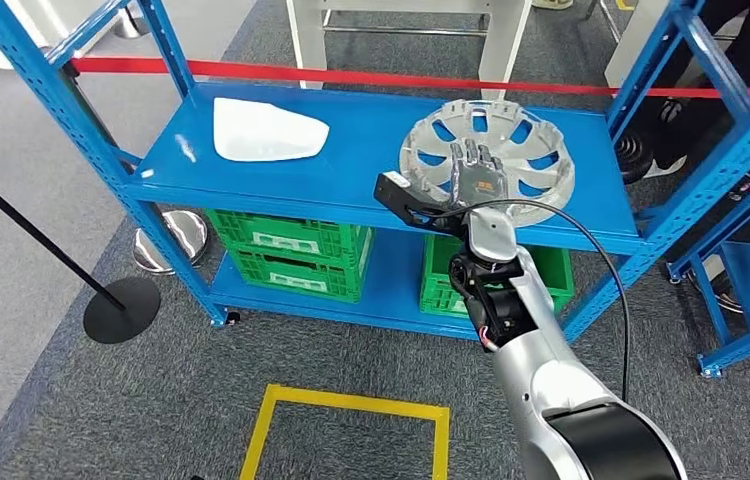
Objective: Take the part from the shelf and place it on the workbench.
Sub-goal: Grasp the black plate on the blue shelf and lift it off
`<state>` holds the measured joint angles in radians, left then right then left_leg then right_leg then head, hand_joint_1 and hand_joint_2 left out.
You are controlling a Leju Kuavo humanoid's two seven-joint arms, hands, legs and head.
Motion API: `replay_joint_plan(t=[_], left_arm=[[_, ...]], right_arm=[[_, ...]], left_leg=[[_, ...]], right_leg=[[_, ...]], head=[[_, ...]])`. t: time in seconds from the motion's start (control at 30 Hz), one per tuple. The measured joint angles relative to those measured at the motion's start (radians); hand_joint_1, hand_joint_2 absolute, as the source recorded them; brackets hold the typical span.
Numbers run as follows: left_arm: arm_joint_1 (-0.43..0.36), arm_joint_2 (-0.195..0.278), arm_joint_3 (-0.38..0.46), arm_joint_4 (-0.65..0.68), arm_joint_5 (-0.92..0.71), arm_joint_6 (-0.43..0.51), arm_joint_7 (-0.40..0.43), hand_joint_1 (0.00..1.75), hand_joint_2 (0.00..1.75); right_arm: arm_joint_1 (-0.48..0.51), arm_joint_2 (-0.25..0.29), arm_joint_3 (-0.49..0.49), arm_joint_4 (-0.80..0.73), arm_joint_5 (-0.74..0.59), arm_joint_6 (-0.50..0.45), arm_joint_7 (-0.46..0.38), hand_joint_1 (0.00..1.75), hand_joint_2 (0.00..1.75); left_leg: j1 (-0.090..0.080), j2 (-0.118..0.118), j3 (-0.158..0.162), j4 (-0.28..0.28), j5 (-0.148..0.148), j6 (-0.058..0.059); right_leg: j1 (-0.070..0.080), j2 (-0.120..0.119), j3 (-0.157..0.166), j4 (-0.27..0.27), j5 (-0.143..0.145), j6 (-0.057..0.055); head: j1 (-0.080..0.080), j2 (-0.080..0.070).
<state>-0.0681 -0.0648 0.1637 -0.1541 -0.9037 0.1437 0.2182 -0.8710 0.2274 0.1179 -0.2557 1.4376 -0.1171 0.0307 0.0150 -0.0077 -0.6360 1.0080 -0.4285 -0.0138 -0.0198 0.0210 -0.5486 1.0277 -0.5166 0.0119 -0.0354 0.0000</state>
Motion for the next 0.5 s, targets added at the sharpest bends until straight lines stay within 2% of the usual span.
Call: replay_joint_plan(t=[0.07, 0.1, 0.17, 0.2, 0.23, 0.27, 0.33, 0.37, 0.4, 0.43, 0.5], left_arm=[[0.001, 0.0, 0.0, 0.0, 0.0, 0.0, 0.0, 0.0, 0.0], [0.0, 0.0, 0.0, 0.0, -0.001, 0.0, 0.0, 0.0, 0.0], [0.0, 0.0, 0.0, 0.0, -0.002, 0.0, 0.0, 0.0, 0.0], [0.001, 0.0, 0.0, 0.0, -0.002, 0.0, 0.0, 0.0, 0.0], [0.002, 0.0, 0.0, 0.0, -0.003, 0.0, 0.0, 0.0, 0.0], [0.002, 0.0, 0.0, 0.0, -0.004, 0.0, 0.0, 0.0, 0.0], [0.003, -0.001, 0.0, 0.0, -0.005, 0.0, 0.0, 0.0, 0.0], [0.003, -0.001, 0.0, 0.0, -0.006, 0.0, 0.0, 0.0, 0.0], [0.002, -0.001, 0.0, 0.0, -0.006, 0.0, 0.0, 0.0, 0.0], [0.002, -0.001, 0.0, 0.0, -0.007, -0.001, 0.0, 0.0, 0.0], [0.001, -0.002, 0.0, 0.0, -0.008, -0.001, 0.0, 0.0, 0.0]], right_arm=[[-0.002, 0.0, 0.0, 0.0, 0.0, 0.0, 0.0, 0.0, 0.0], [-0.003, 0.0, 0.001, 0.0, 0.0, 0.0, 0.0, 0.0, 0.0], [-0.001, 0.0, 0.001, 0.0, 0.0, 0.0, 0.0, 0.0, 0.0], [0.003, -0.001, 0.001, 0.0, 0.0, 0.0, 0.0, 0.0, 0.0], [0.006, -0.002, 0.001, 0.0, 0.0, 0.0, 0.0, 0.0, 0.0], [0.009, -0.003, 0.001, 0.0, 0.0, 0.0, 0.0, 0.0, 0.0], [0.009, -0.004, 0.001, 0.0, 0.0, 0.0, 0.0, 0.0, 0.0], [0.007, -0.004, 0.001, 0.0, 0.0, 0.0, 0.0, 0.0, 0.0], [0.005, -0.004, 0.001, 0.0, 0.0, 0.0, 0.0, 0.0, 0.0], [0.004, -0.004, 0.001, 0.0, -0.001, 0.001, 0.0, 0.0, 0.0], [0.002, -0.005, 0.001, 0.0, -0.002, 0.001, 0.001, 0.0, 0.0]], left_leg=[[0.004, -0.001, 0.01, -0.008, -0.003, 0.011], [0.005, -0.001, 0.015, -0.011, -0.006, 0.017], [0.002, -0.001, 0.024, -0.011, -0.015, 0.026], [0.0, -0.001, 0.03, -0.011, -0.021, 0.029], [-0.001, -0.002, 0.038, -0.011, -0.027, 0.03], [-0.002, -0.004, 0.047, -0.011, -0.033, 0.03], [-0.004, -0.006, 0.069, -0.011, -0.049, 0.027], [-0.006, -0.007, 0.078, -0.01, -0.058, 0.023], [-0.007, -0.007, 0.083, -0.009, -0.064, 0.018], [-0.007, -0.007, 0.085, -0.009, -0.069, 0.013], [-0.005, -0.006, 0.088, -0.012, -0.075, 0.001]], right_leg=[[0.0, -0.005, -0.008, 0.023, -0.015, 0.01], [0.0, -0.007, -0.031, 0.068, -0.035, 0.012], [0.002, -0.009, -0.112, 0.21, -0.083, 0.015], [0.002, -0.009, -0.153, 0.271, -0.095, 0.014], [0.003, -0.009, -0.179, 0.3, -0.089, 0.013], [0.004, -0.009, -0.184, 0.285, -0.061, 0.01], [0.006, -0.01, -0.142, 0.151, 0.034, -0.002], [0.008, -0.01, -0.112, 0.079, 0.068, -0.006], [0.01, -0.011, -0.09, 0.029, 0.088, -0.01], [0.014, -0.011, -0.079, 0.005, 0.091, -0.013], [0.017, -0.009, -0.073, 0.0, 0.084, -0.02]], head=[[0.005, 0.0], [0.011, 0.0], [0.022, 0.0], [0.026, 0.0], [0.028, 0.0], [0.032, 0.0], [0.038, 0.0], [0.04, 0.0], [0.041, 0.0], [0.04, 0.0], [0.039, 0.0]])
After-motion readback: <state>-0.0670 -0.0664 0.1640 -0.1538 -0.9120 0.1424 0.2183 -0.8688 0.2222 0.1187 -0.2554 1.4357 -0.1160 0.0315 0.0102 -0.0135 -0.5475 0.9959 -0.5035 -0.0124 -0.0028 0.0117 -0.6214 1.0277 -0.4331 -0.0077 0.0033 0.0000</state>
